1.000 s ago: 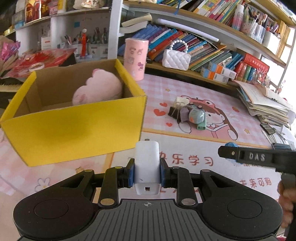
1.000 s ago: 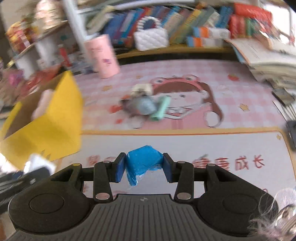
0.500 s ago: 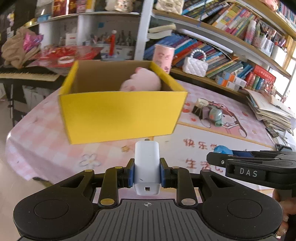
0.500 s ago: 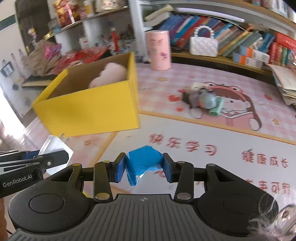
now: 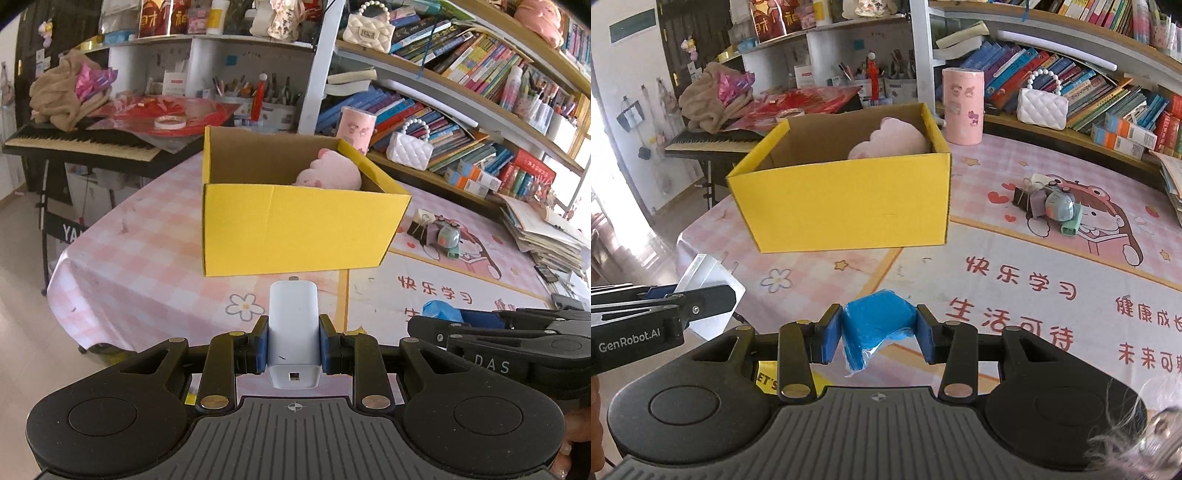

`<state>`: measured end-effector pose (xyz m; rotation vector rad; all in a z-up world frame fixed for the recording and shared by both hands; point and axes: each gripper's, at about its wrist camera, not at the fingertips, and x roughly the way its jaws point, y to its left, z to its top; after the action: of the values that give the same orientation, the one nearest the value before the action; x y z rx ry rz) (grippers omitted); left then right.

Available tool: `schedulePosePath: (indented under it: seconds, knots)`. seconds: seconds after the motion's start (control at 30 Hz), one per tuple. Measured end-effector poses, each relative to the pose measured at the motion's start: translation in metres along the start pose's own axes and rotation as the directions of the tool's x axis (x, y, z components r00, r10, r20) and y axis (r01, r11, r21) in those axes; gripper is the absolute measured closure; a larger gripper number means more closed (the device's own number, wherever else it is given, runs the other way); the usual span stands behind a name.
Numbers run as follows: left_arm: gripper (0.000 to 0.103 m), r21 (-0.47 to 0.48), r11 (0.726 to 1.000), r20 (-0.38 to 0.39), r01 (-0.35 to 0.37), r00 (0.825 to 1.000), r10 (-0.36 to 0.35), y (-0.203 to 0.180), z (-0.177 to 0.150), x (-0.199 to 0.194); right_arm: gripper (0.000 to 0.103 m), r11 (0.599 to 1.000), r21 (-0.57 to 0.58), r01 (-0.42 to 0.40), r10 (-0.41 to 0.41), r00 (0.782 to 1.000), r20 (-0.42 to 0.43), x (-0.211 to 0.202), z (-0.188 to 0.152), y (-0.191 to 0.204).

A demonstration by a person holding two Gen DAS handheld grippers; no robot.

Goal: Organize objects
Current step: 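Carry the charger in the left tool and blue block in the right tool over the yellow box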

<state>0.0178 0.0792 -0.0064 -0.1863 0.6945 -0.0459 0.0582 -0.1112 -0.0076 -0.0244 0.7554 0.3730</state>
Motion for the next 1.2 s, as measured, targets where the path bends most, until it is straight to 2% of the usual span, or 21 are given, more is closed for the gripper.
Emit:
schedulePosePath:
  seconds: [0.53,0.73,0.93,1.2]
  knots:
    - [0.079,0.034,0.999,0.006,0.040,0.999,-0.040,0.016,-0.004,-0.011,0.064,0.999,0.014,0.030,-0.030,1.000,0.000,-0.008,-0.012,0.030]
    - [0.079,0.036,0.997,0.020,0.063,0.998,-0.063,0.011,0.003,-0.004,0.064,0.998,0.002,0.058,-0.058,0.998,0.019,-0.010,-0.007,0.025]
    - [0.079,0.031,0.998,0.082,0.049,0.995,-0.052,0.007,0.032,0.007,0.064,0.998,-0.037,0.054,-0.052,0.996,0.074,0.002,0.017,0.016]
    - [0.079,0.011,1.000,0.176,-0.003,0.984,0.001,-0.001,0.090,0.038,0.064,0.995,-0.098,0.010,0.008,0.983,0.182,0.028,0.079,0.000]
